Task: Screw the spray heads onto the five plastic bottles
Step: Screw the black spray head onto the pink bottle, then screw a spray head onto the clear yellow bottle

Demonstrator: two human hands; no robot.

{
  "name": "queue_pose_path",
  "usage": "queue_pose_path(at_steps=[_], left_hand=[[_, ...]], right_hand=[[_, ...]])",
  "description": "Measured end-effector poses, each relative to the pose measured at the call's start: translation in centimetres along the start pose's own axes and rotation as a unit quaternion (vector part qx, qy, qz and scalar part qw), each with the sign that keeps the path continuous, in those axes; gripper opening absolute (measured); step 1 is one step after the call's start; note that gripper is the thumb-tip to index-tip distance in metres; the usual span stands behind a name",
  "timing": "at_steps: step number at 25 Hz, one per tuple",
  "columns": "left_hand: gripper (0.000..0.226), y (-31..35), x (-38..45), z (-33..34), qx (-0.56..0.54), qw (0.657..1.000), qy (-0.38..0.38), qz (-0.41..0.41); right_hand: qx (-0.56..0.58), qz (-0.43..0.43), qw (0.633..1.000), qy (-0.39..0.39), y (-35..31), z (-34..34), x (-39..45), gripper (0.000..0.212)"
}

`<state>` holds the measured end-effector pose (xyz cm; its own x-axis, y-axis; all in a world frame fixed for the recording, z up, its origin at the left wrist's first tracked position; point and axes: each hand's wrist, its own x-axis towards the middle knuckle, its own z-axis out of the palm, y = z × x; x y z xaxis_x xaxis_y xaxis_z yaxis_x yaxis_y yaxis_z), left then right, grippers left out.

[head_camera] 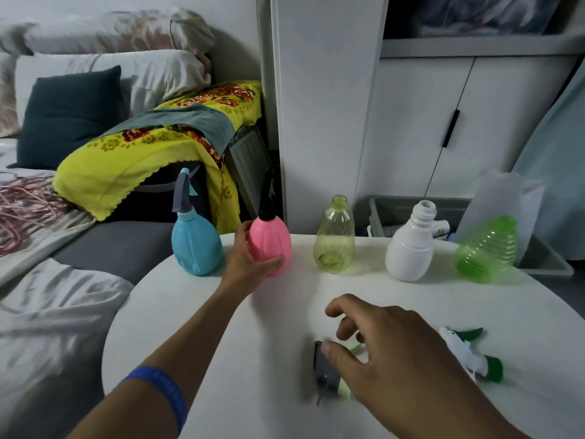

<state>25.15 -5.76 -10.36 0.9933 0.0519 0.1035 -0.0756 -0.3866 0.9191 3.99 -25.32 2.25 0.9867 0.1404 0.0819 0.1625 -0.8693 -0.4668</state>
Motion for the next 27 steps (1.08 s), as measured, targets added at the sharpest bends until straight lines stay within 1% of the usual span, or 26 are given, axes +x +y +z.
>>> queue_pose_path(at_steps=[4,7,10,11,13,15,16,17,19,20,21,22,24,26,27], left_hand=[[0.109,-0.3,0.1,0.3,0.015,1.000,0.005,0.004],[0.116,-0.5,-0.4,0.3,0.028,1.000,0.004,0.006],[0.132,-1.0,-2.2,0.3,0.046,0.998,0.000,-0.038],[0.134,-1.2,-2.8,0.1,0.057,0.997,-0.006,-0.048],[0.128,-1.4,-4.7,-0.2,0.104,0.993,-0.034,-0.042],[0.118,-1.1,-7.2,-0.1,0.150,0.986,-0.036,-0.056],[0.111,-1.0,-8.7,0.0,0.159,0.985,-0.015,-0.072],[0.100,-0.9,-10.3,0.4,0.165,0.984,0.020,-0.068],[0.077,-0.1,-13.1,1.5,0.192,0.977,0.094,0.006],[0.070,0.7,-13.8,2.3,0.206,0.971,0.109,0.047],[0.068,1.7,-13.9,3.2,0.214,0.967,0.112,0.079],[0.067,3.0,-13.4,4.1,0.213,0.967,0.108,0.093],[0.070,5.8,-11.8,6.1,0.171,0.976,0.100,0.091],[0.083,8.4,-9.2,7.9,0.114,0.985,0.096,0.084],[0.092,9.5,-7.8,8.7,0.109,0.986,0.092,0.081]], right_hand=[[0.000,0.002,0.999,-0.051,-0.4,0.4,-0.1,0.043],[-0.018,0.016,0.998,-0.065,0.3,0.6,-0.1,0.051],[-0.056,0.031,0.996,-0.066,1.5,0.8,0.2,0.055],[-0.072,0.035,0.995,-0.063,1.8,0.7,0.4,0.054],[-0.083,0.044,0.992,-0.088,2.4,0.0,0.6,0.054],[-0.038,0.073,0.988,-0.130,3.1,-1.6,0.7,0.058],[-0.020,0.083,0.987,-0.138,3.5,-2.5,0.7,0.060],[-0.014,0.091,0.987,-0.134,4.0,-3.2,0.5,0.060],[-0.012,0.103,0.989,-0.107,5.2,-4.2,0.0,0.059],[-0.009,0.103,0.990,-0.099,5.8,-4.5,-0.3,0.059],[-0.003,0.103,0.990,-0.100,6.3,-4.6,-0.4,0.058],[0.001,0.104,0.989,-0.108,6.5,-4.7,-0.6,0.056],[-0.013,0.105,0.986,-0.128,6.8,-4.9,-0.8,0.055],[-0.047,0.102,0.985,-0.128,7.3,-4.5,-0.9,0.054],[-0.057,0.098,0.985,-0.131,7.4,-4.3,-1.0,0.050]])
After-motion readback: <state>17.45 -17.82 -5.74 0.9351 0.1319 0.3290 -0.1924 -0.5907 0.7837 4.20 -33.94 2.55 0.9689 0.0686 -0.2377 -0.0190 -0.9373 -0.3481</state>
